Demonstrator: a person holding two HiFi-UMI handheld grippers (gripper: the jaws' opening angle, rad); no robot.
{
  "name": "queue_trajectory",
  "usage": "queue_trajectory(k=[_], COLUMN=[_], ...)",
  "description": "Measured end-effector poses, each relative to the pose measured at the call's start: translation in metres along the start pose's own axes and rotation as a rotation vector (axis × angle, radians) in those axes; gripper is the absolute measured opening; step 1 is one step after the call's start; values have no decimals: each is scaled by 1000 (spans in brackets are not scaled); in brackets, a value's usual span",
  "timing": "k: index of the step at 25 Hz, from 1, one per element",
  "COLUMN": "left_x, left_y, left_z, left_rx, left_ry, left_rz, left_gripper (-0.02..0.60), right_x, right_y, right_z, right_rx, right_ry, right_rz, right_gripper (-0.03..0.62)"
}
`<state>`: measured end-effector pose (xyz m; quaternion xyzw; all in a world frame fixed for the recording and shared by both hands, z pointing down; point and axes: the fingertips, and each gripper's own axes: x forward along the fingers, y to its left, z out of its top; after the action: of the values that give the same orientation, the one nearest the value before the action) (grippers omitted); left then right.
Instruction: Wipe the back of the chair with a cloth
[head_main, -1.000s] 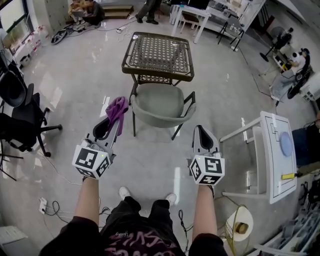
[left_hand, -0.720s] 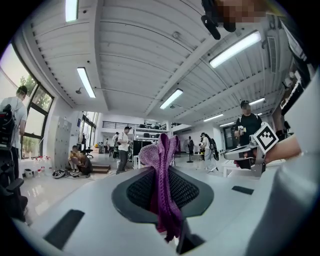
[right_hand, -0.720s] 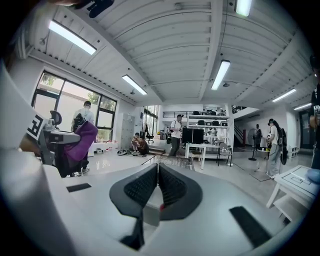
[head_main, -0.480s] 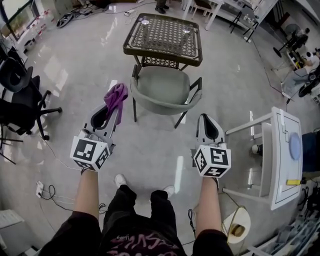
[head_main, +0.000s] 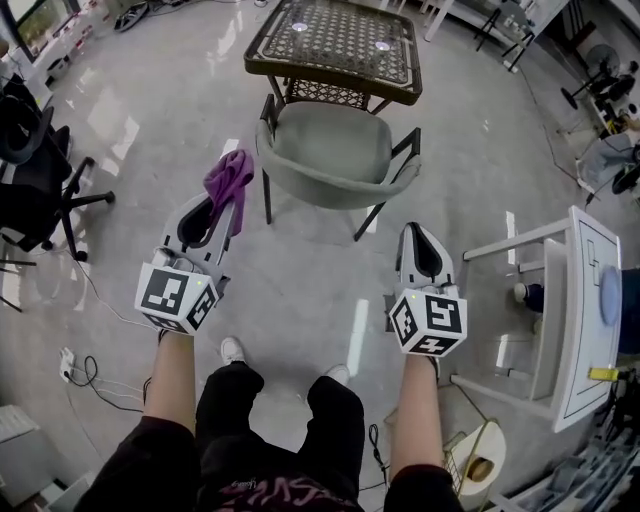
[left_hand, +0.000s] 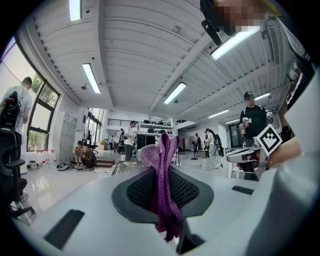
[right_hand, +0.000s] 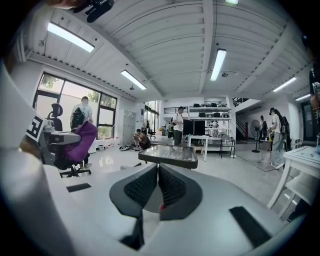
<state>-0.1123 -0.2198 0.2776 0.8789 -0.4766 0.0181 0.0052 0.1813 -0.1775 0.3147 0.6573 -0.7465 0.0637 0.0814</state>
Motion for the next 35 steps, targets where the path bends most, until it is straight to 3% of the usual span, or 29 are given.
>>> queue_trajectory(k=[8,21,35], left_x=[11,32,71], left_y=[1,1,-4], left_z=[-66,-159,-177], left_rx=[-22,15,40], left_ry=[-13,-93,-147], left_rz=[46,100,133], left_gripper=[80,80,80], right_x=[21,68,81], right_y=[-10,-11,-46], right_z=[-63,-179,-209], right_rx=[2,-5,-6], right_ry=[-21,-54,-93], right_rz=[11,57,34], right_gripper=[28,28,28])
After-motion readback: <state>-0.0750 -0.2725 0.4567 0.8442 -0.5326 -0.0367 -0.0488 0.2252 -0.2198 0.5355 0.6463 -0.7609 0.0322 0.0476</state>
